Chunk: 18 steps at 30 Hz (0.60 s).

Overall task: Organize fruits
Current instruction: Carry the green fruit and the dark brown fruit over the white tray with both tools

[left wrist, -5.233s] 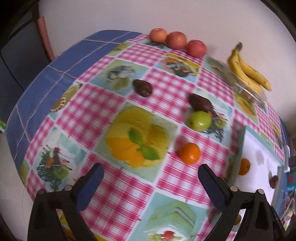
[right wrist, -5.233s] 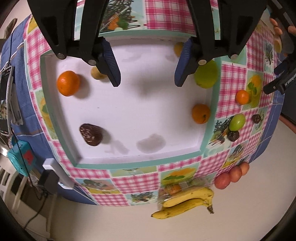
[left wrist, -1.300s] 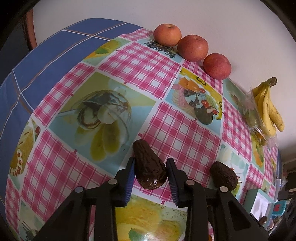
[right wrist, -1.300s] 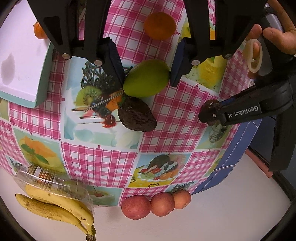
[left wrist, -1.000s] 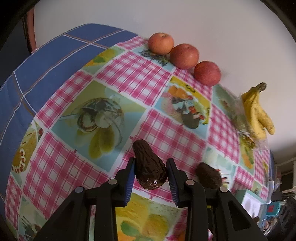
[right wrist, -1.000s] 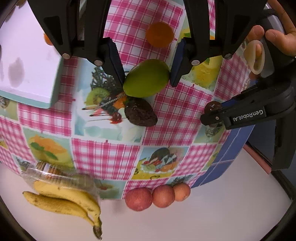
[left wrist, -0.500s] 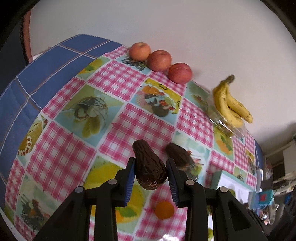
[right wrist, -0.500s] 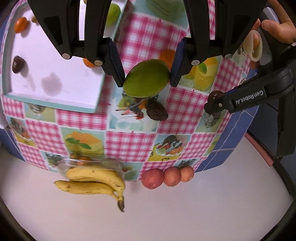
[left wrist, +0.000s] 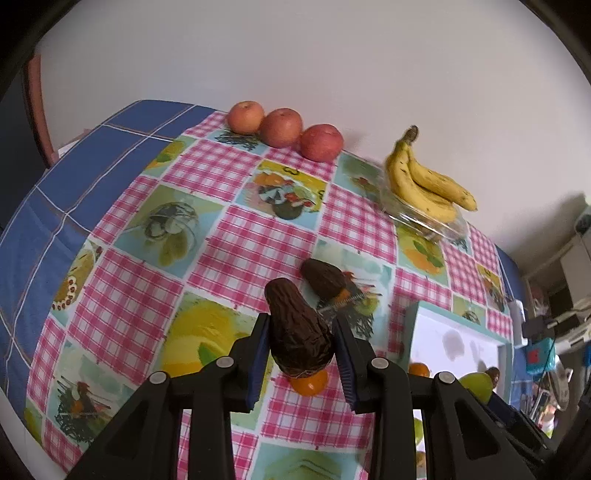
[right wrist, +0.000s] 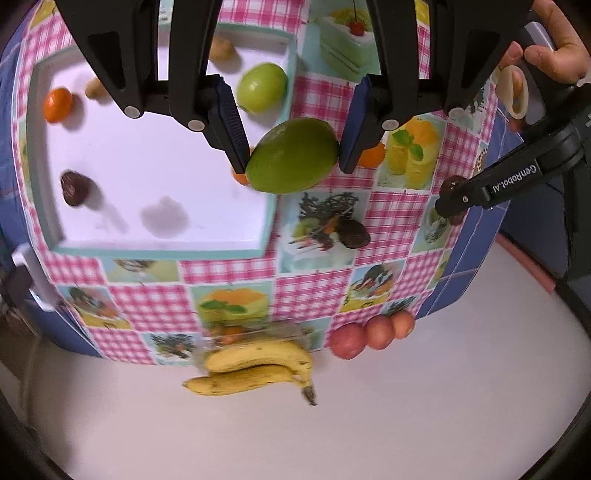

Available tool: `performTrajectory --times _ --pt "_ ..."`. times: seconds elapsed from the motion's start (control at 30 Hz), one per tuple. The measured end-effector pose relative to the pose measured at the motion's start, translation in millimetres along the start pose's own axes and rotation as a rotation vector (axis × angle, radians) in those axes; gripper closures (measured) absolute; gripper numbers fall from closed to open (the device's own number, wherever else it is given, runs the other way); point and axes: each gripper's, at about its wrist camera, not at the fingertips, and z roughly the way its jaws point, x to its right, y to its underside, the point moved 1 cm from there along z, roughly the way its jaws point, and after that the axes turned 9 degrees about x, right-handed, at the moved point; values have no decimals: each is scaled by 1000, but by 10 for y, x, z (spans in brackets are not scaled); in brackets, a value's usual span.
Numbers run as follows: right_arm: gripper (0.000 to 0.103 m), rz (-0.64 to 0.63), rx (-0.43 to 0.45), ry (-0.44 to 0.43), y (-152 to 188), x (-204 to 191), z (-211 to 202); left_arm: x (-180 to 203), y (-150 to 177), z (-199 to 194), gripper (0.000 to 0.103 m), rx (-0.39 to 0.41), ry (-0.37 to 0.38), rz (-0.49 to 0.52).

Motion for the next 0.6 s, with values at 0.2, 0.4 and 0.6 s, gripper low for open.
performTrajectory --times 0.2,0.4,0.6 --pt "51 13 32 42 -36 210 -151 175 52 -62 67 12 -6 57" --pt "51 76 24 117 -46 638 -193 390 136 -32 67 0 -2 111" --pt "51 158 20 218 -38 1137 -254 661 307 54 67 -26 4 191"
